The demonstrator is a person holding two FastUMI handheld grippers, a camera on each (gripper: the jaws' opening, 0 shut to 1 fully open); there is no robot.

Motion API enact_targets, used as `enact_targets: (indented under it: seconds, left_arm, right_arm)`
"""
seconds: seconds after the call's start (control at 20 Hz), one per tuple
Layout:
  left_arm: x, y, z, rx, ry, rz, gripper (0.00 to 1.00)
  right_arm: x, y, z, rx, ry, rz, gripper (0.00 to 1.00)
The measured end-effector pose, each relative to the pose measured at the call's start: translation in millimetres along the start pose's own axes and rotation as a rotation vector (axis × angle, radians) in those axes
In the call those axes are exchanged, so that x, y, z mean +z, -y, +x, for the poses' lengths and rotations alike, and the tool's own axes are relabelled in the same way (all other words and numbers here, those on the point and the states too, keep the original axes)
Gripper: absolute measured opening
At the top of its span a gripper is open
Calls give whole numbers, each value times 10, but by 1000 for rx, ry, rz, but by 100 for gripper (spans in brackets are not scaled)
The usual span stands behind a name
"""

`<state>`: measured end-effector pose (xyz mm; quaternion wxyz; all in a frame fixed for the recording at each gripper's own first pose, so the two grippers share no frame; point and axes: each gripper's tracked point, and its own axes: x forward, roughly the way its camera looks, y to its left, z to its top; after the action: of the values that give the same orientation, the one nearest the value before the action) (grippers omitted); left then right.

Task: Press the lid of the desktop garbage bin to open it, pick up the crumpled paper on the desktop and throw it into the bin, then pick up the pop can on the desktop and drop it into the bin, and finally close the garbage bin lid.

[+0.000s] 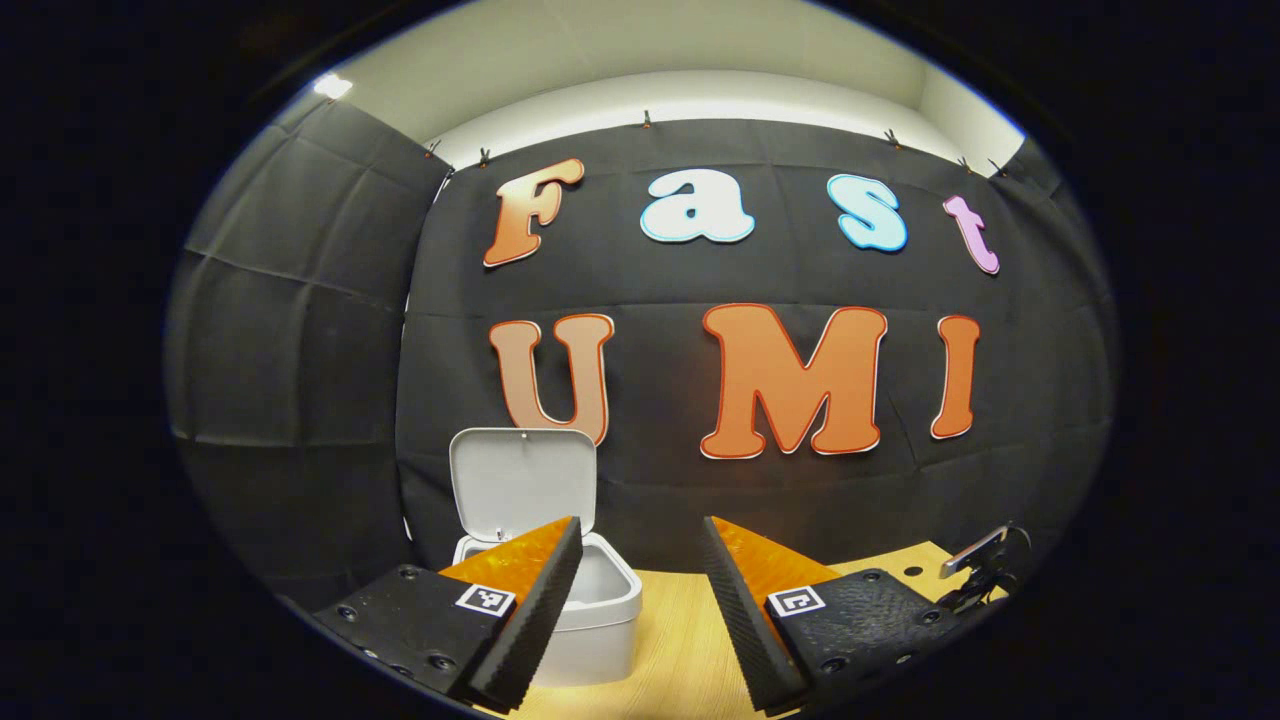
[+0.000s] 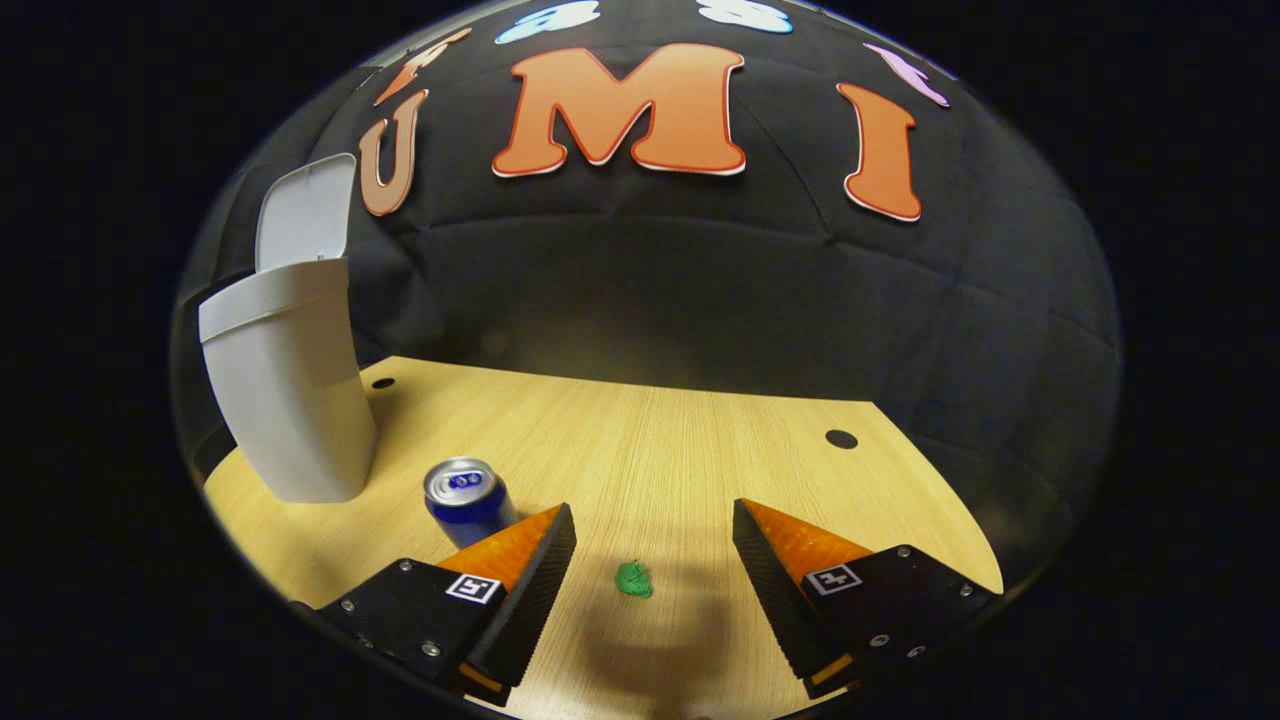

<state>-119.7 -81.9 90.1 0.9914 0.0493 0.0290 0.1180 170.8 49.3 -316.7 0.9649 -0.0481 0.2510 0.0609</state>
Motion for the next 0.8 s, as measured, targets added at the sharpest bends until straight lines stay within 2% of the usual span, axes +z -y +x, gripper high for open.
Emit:
enact_targets:
  seconds: [0.4, 0.5, 0.8]
  left_arm:
    - [108, 316, -212, -48, 11, 26, 77]
    - [77, 368, -223, -58, -6, 25, 76]
    - [-22, 400, -235, -68, -52, 59, 77]
  right_arm:
    - [-429, -114, 268, 22, -87, -44, 94]
    - [-536, -183, 314, 43, -115, -50, 89]
    - [-743, -158, 498, 30, -170, -41, 70]
